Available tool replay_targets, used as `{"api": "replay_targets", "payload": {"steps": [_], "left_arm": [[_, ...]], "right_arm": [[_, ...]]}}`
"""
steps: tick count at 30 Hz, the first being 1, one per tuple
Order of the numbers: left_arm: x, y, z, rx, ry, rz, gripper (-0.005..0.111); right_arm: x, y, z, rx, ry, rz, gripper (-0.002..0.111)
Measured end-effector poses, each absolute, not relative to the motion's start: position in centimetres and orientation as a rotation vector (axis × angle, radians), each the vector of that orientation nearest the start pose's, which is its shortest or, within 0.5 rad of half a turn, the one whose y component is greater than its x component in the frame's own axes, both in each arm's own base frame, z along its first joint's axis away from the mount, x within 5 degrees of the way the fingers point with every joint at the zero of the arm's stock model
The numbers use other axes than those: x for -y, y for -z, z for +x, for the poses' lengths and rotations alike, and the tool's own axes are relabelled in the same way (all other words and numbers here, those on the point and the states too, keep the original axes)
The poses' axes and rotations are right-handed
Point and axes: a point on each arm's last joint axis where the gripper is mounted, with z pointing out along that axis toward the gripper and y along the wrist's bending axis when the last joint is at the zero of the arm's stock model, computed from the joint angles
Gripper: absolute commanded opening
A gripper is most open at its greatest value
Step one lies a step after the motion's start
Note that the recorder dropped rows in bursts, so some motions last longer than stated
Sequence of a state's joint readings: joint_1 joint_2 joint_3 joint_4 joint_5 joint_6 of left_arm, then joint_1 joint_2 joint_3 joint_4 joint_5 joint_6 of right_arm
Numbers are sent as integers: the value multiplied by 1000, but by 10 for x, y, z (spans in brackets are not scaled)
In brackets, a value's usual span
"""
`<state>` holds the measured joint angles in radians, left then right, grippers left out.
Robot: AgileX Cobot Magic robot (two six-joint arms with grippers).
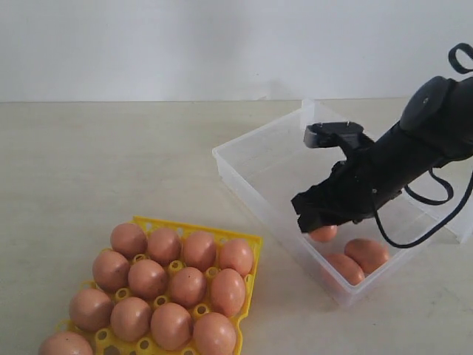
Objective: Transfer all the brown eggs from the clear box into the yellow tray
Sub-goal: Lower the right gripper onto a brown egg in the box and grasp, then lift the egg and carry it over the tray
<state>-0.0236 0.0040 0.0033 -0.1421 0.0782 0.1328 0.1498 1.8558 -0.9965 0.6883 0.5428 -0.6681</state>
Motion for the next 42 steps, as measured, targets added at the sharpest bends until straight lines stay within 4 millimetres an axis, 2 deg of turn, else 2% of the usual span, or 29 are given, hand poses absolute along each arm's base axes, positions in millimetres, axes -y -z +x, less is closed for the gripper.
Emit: {"api": "replay_targets", "payload": {"steps": [2,5,8,13,16,20,24,25,28,30,31,35,37,39,42], "left_arm": [[2,-205,57,-1568,34,20,4],[2,-205,57,-1568,34,20,4],[2,-205,57,-1568,34,20,4],[2,-205,57,-1568,34,20,4],[2,-205,57,-1568,34,20,4],[2,-205,57,-1568,34,20,4],[2,-205,57,-1568,34,20,4],[2,-205,57,-1568,34,20,4],[2,-205,57,-1568,34,20,4],[2,-205,57,-1568,34,20,4],[2,-205,57,-1568,34,20,4],[2,-205,57,-1568,34,20,4],[2,-205,57,-1568,34,20,4],[2,-205,57,-1568,34,20,4],[2,-205,57,-1568,34,20,4]], "right_arm": [[-78,-159,337,-2662,-443,-315,0],[-72,-193,343,-2468,-330,-259,0],[-70,-244,343,-2164,-147,-286,0],[-78,-321,312,-1662,108,-283,0],[-77,-355,297,-1419,179,-181,0],[-76,-387,280,-1168,75,-92,0],[-92,-411,256,-1010,-227,-189,0],[-99,-415,249,-990,-356,-242,0],[-118,-405,234,-1037,-630,-383,0],[-128,-381,227,-1127,-742,-443,0],[-134,-360,222,-1203,-793,-461,0],[-152,-288,193,-1447,-902,-470,0],[-163,-256,172,-1547,-933,-492,0],[-176,-235,154,-1607,-937,-529,0],[-198,-217,138,-1645,-932,-585,0]]}}
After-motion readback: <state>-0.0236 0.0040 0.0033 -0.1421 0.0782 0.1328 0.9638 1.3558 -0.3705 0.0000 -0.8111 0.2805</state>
